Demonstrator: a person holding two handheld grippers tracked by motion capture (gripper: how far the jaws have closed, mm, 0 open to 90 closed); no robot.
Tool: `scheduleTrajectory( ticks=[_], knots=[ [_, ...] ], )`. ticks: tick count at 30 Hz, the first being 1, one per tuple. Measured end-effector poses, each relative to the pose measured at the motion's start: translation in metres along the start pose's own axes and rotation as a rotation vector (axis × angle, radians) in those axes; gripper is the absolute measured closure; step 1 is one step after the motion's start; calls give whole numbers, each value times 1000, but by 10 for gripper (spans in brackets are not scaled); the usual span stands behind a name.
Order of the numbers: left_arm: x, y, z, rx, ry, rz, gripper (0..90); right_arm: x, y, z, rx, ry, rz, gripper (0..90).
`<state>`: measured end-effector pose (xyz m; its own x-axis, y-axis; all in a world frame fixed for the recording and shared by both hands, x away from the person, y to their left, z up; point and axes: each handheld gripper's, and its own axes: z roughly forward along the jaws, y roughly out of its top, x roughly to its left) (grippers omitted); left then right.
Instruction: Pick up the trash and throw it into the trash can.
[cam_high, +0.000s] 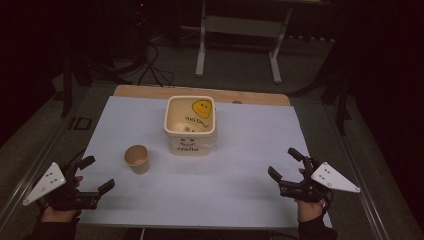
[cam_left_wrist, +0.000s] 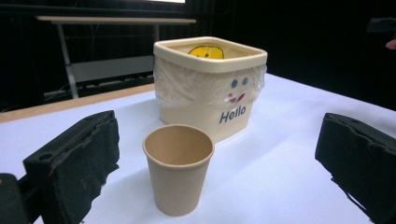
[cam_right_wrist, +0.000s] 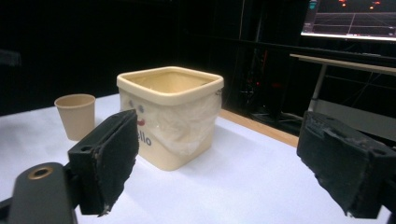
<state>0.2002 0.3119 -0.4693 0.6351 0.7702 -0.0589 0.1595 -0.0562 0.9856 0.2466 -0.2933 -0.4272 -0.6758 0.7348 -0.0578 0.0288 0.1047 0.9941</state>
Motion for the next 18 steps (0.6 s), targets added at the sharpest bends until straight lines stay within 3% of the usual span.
scheduleTrajectory(
  ticks=[7, 14, 18],
  knots=[
    [4, 0, 0, -21, -15, -33, 4, -1, 0, -2, 9, -22, 2, 115],
    [7, 11, 1, 28, -47, -46, 4, 2, 2, -3, 10, -10, -6, 114],
    [15, 23, 1, 54, -79, -99, 3, 2, 2, -3, 9, -8, -2, 114]
  ],
)
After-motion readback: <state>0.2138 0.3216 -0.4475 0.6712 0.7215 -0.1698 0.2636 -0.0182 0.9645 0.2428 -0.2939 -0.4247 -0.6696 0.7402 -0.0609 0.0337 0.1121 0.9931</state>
